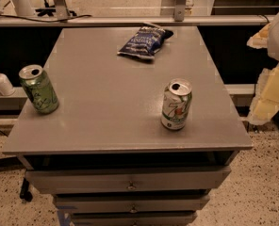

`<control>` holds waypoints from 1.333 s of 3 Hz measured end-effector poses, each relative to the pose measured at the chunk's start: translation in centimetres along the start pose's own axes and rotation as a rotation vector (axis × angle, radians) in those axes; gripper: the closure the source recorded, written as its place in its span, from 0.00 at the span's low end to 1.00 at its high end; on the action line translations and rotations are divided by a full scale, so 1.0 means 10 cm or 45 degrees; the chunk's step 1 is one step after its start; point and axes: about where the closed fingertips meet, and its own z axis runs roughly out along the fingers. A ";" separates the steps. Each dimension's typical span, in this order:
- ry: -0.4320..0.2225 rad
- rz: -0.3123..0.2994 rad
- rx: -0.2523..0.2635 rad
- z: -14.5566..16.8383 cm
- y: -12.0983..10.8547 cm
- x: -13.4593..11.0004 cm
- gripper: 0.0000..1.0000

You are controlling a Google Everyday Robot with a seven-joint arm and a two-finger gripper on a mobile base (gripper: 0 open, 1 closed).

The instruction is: Knock 7up can over

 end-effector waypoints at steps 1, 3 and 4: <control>0.000 0.000 0.000 0.00 0.00 0.00 0.00; -0.300 0.081 -0.037 0.24 -0.05 0.18 0.00; -0.527 0.115 -0.069 0.47 -0.08 0.11 0.00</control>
Offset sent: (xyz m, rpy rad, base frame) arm 0.0039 -0.0193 -0.0226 0.2473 -0.0128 0.0231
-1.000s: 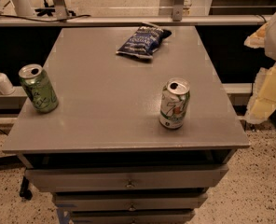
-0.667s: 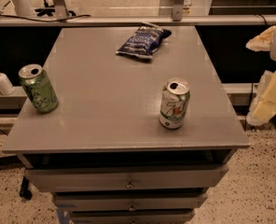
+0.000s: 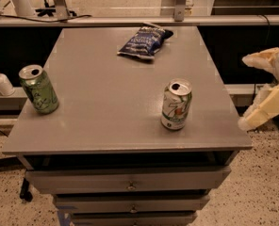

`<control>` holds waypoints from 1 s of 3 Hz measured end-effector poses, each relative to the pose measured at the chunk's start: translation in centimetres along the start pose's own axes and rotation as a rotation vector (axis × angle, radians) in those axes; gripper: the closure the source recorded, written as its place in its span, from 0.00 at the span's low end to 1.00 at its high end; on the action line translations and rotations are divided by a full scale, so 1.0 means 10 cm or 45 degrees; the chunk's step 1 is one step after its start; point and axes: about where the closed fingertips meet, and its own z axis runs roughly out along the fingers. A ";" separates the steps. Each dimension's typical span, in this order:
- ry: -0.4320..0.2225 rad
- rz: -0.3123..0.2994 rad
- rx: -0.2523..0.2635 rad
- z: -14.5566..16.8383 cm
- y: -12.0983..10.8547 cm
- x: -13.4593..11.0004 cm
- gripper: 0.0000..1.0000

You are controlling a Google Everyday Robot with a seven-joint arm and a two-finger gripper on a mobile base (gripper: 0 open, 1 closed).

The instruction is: Knock 7up can over

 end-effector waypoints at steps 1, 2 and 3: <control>-0.243 0.019 -0.025 0.23 -0.08 -0.09 0.00; -0.474 0.049 -0.059 0.48 -0.07 -0.15 0.00; -0.651 0.087 -0.098 0.71 0.02 -0.20 0.00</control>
Offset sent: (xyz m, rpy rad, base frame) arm 0.0306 0.0485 -0.0461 0.6079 -0.0986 0.0864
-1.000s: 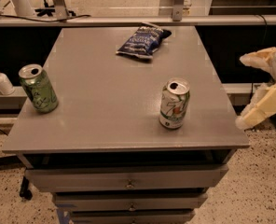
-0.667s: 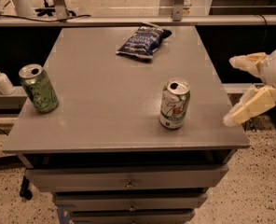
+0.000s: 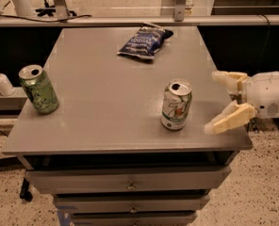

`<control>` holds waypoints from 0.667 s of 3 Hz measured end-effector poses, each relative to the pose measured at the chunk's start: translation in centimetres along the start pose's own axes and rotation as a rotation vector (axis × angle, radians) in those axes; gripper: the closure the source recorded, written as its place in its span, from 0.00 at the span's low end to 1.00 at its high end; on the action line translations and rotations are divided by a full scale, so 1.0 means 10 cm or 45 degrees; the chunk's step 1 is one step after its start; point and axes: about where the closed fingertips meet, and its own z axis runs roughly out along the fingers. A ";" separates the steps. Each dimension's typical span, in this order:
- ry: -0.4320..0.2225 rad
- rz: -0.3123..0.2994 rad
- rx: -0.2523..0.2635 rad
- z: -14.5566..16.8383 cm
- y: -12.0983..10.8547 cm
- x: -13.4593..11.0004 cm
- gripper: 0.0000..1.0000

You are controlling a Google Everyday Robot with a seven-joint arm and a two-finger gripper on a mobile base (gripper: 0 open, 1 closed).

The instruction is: Knock 7up can over

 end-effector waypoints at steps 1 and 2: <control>-0.142 0.048 -0.028 0.24 0.09 0.04 0.00; -0.243 0.094 -0.055 0.47 0.20 0.01 0.00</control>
Offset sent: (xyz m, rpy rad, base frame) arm -0.0070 0.0701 -0.0324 0.3151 0.0392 0.0247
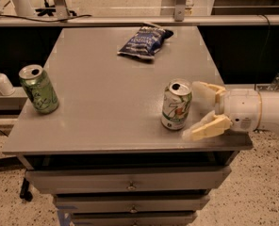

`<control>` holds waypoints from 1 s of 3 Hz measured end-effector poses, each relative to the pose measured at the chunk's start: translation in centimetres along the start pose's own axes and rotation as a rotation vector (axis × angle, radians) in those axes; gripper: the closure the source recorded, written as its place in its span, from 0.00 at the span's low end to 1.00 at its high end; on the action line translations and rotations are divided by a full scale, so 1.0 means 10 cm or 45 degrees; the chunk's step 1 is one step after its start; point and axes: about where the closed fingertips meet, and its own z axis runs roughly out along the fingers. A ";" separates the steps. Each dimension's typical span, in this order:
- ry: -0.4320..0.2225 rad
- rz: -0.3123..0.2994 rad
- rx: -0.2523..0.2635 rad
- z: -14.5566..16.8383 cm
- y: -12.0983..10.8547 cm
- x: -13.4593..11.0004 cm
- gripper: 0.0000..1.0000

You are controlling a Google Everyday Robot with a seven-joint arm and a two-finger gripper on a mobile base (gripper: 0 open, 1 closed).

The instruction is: Knock 7up can over

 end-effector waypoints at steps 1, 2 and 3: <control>-0.055 0.022 -0.013 0.17 0.07 0.01 0.18; -0.085 0.030 -0.006 0.24 0.07 0.00 0.41; -0.102 0.020 0.011 0.27 0.03 -0.04 0.64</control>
Offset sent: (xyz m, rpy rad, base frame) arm 0.0031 0.0276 -0.0077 0.1007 0.0003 -0.0227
